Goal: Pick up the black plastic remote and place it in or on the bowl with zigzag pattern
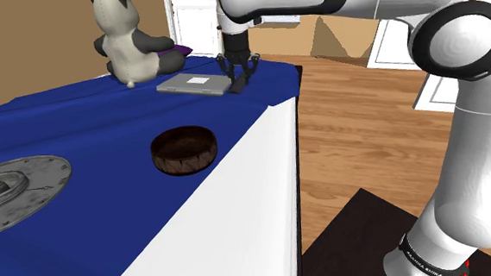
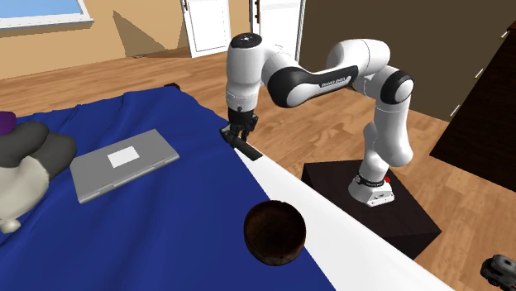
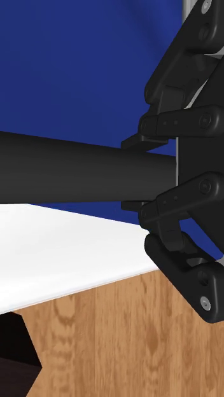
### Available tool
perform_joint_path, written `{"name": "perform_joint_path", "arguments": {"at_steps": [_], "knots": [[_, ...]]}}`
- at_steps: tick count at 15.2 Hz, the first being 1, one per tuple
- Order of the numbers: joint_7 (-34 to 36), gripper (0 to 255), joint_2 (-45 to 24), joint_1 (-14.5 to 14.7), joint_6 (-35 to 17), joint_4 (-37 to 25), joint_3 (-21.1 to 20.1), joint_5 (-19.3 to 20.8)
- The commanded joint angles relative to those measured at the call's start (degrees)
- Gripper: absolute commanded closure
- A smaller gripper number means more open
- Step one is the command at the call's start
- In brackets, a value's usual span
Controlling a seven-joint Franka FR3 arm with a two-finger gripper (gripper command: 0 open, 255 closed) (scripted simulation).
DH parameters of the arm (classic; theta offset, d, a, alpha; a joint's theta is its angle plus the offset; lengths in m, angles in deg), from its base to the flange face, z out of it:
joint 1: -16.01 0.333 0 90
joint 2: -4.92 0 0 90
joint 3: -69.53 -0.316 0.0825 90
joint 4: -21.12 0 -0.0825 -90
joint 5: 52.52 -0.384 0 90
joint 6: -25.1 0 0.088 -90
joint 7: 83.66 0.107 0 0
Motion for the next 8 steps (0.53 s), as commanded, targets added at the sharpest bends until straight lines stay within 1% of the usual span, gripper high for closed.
{"name": "perform_joint_path", "arguments": {"at_steps": [1, 8], "knots": [[2.65, 255, 0.43, 1.63, 0.34, 0.76, -0.90, 0.22], [11.44, 255, -1.24, 7.97, 3.03, -1.23, -4.05, 1.69]]}}
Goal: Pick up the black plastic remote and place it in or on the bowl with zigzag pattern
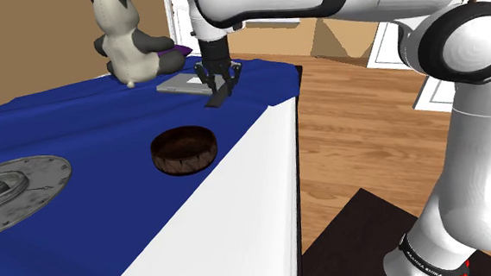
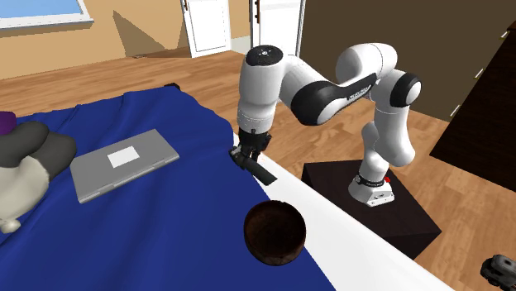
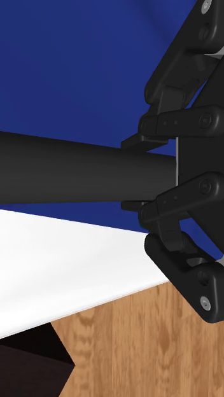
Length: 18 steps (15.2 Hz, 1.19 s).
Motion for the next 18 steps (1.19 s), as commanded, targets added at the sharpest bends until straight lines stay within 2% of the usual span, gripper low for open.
{"name": "perform_joint_path", "arguments": {"at_steps": [1, 7, 12, 18], "knots": [[2.76, 255, -0.66, 2.05, 1.06, -0.98, -0.93, 0.49], [10.05, 255, -5.34, 8.80, 4.92, -7.28, -3.14, 2.74], [15.43, 255, -11.80, 15.91, 9.65, -16.70, -4.23, 5.47], [16.71, 255, -9.26, 13.97, 3.59, -7.97, -4.43, 4.33]]}}
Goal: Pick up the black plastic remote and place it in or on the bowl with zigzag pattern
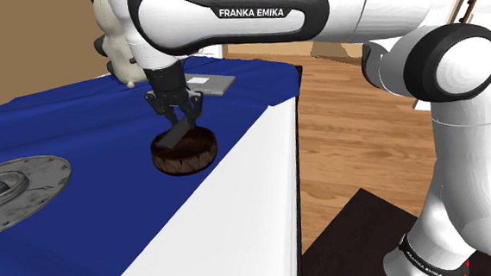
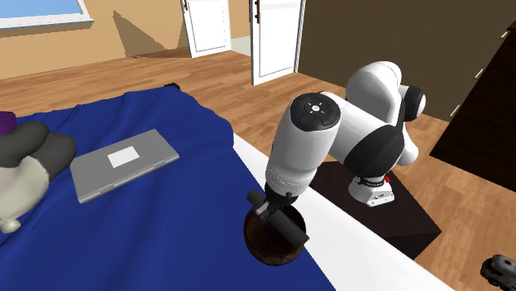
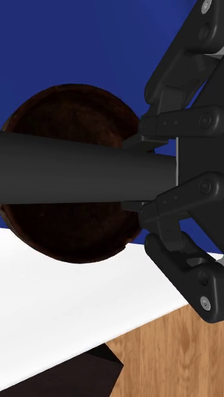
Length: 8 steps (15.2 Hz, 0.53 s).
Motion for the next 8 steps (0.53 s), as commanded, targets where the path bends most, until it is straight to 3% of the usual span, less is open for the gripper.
{"name": "perform_joint_path", "arguments": {"at_steps": [1, 8], "knots": [[0.49, 255, 0.40, -0.37, -1.85, 2.28, -0.05, -0.18], [1.19, 255, 1.27, -1.17, -5.20, 6.57, -0.09, -0.51]]}}
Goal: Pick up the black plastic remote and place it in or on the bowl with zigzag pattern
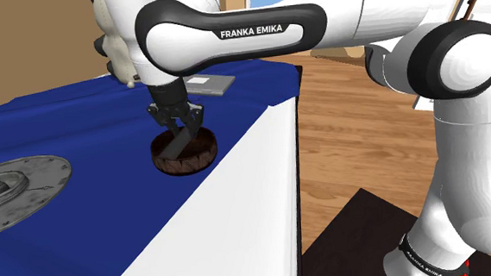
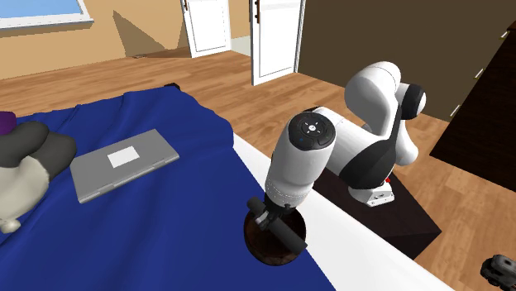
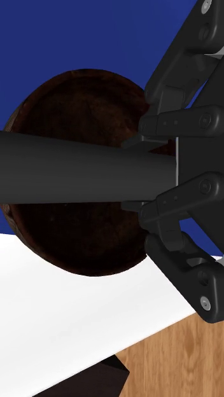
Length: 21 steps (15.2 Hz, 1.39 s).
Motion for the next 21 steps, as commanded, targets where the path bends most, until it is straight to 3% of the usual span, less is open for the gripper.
{"name": "perform_joint_path", "arguments": {"at_steps": [1, 5, 6, 11, 15, 21], "knots": [[0.02, 255, 0.05, -0.03, -0.10, 0.12, 0.00, -0.01], [0.02, 255, 0.05, -0.02, -0.10, 0.12, 0.00, -0.01], [0.02, 0, 0.05, -0.02, -0.10, 0.12, 0.00, -0.01], [0.02, 0, 0.05, -0.03, -0.10, 0.12, 0.00, -0.01], [-0.86, 0, -3.54, 3.48, 9.18, -12.66, 0.00, 1.50], [-0.86, 0, -3.54, 3.49, 9.18, -12.66, 0.02, 1.49]]}}
